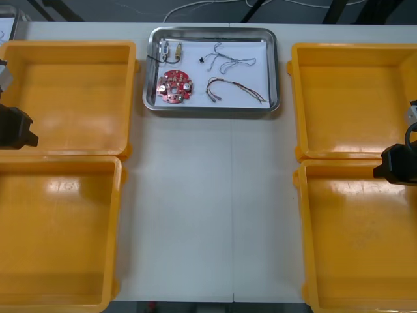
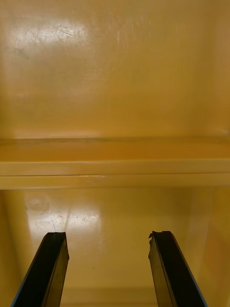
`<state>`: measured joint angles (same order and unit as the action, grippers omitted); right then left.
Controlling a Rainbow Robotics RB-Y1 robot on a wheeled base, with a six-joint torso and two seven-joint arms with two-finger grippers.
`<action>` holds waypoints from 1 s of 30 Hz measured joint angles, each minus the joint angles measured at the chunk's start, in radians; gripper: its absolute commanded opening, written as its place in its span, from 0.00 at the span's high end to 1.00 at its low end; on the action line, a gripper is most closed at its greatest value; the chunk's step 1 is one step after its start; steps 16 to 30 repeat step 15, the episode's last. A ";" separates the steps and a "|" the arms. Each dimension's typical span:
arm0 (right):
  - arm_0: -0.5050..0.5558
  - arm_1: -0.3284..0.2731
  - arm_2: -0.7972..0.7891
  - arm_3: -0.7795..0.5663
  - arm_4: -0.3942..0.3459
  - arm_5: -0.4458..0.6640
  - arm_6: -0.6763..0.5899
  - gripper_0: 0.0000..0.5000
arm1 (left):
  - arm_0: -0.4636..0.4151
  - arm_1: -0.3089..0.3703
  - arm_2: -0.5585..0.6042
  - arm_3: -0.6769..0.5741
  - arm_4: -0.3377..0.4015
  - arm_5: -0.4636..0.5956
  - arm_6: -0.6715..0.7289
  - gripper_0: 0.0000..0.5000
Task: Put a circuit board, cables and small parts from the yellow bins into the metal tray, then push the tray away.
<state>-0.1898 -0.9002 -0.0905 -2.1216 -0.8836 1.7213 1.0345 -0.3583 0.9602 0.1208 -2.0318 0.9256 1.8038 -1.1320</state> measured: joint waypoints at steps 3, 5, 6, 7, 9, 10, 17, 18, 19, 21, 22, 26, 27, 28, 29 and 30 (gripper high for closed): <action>0.000 0.000 0.000 0.000 0.000 0.000 0.000 0.00 | 0.000 0.000 0.000 0.000 0.000 0.000 0.000 0.00; 0.000 0.000 0.000 0.000 0.000 0.000 0.000 0.00 | 0.000 0.000 0.000 0.000 0.000 0.000 0.000 0.00; 0.000 0.000 0.000 0.000 0.000 0.000 0.000 0.00 | 0.000 0.000 0.000 0.000 0.000 0.000 0.000 0.00; 0.000 0.000 0.000 0.000 0.000 0.000 0.000 0.00 | 0.000 0.000 0.000 0.000 0.000 0.000 0.000 0.00; 0.000 0.000 0.000 0.000 0.000 0.000 0.000 0.00 | 0.000 0.000 0.000 0.000 0.000 0.000 0.000 0.00; 0.000 0.000 0.000 0.000 0.000 0.000 0.000 0.00 | 0.000 0.000 0.000 0.000 0.000 0.000 0.000 0.00; 0.000 0.000 0.000 0.000 0.000 0.000 0.000 0.00 | 0.000 0.000 0.000 0.000 0.000 0.000 0.000 0.00; 0.000 0.000 0.000 0.000 0.000 0.000 0.000 0.00 | 0.000 0.000 0.000 0.000 0.000 0.000 0.000 0.00; 0.000 0.000 0.000 0.000 0.000 0.000 0.000 0.00 | 0.000 0.000 0.000 0.000 0.000 0.000 0.000 0.00; 0.000 0.000 0.000 0.000 0.000 0.000 0.000 0.00 | 0.000 0.000 0.000 0.000 0.000 0.000 0.000 0.00; 0.000 0.000 0.000 0.000 0.000 0.000 0.000 0.00 | 0.000 0.000 0.000 0.000 0.000 0.000 0.000 0.00; 0.000 0.000 0.000 0.000 0.000 0.000 0.000 0.00 | 0.000 0.000 0.000 0.000 0.000 0.000 0.000 0.00; 0.000 0.000 0.000 0.000 0.000 0.000 0.000 0.00 | 0.000 0.000 0.000 0.000 0.000 0.000 0.000 0.00; 0.000 0.000 0.000 0.000 0.000 0.000 0.000 0.00 | 0.000 0.000 0.000 0.000 0.000 0.000 0.000 0.00; 0.000 0.000 0.000 0.000 0.000 0.000 0.000 0.00 | 0.000 0.000 0.000 0.000 0.000 0.000 0.000 0.00; 0.000 0.000 0.000 0.000 0.000 0.000 0.000 0.00 | 0.000 0.000 0.000 0.000 0.000 0.000 0.000 0.00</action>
